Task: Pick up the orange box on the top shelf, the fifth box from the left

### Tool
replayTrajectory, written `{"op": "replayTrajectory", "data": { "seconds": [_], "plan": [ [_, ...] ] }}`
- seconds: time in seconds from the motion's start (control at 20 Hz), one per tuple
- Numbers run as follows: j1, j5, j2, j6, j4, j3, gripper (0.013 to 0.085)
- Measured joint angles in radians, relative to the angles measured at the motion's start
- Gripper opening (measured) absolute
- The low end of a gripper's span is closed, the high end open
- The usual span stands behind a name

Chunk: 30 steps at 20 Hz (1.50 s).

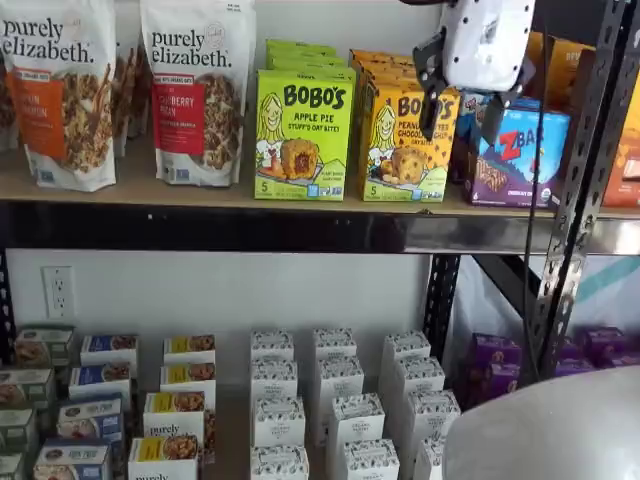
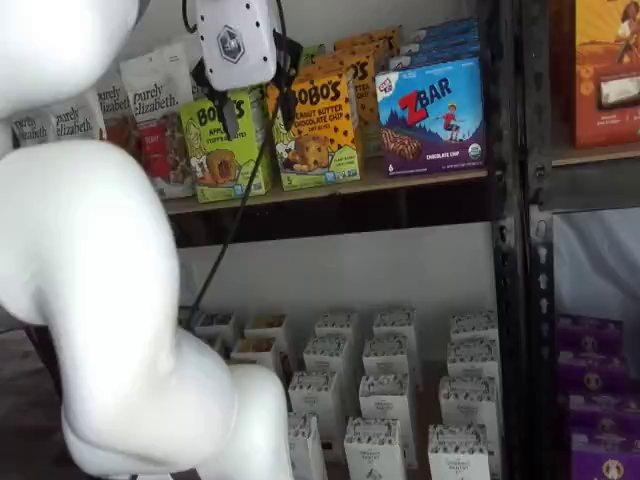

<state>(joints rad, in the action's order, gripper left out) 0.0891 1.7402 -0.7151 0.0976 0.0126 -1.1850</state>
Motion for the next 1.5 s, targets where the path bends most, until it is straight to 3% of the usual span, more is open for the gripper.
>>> {"op": "replayTrajectory", "data": {
  "seconds": [0.5, 0.8, 1.15, 1.5],
  "plan": [
    [0.066, -0.158, 0.084, 0.062, -0.091, -0.035, 0.085],
    [0.058, -0.228, 0.105, 0.057, -0.061, -0.033, 0.085],
    [0.065, -0.288, 0.118, 0.065, -0.066, -0.027, 0.085],
    [0.001, -0.281, 0.148, 0.0, -0.002, -0.059, 0.085]
  ]
}}
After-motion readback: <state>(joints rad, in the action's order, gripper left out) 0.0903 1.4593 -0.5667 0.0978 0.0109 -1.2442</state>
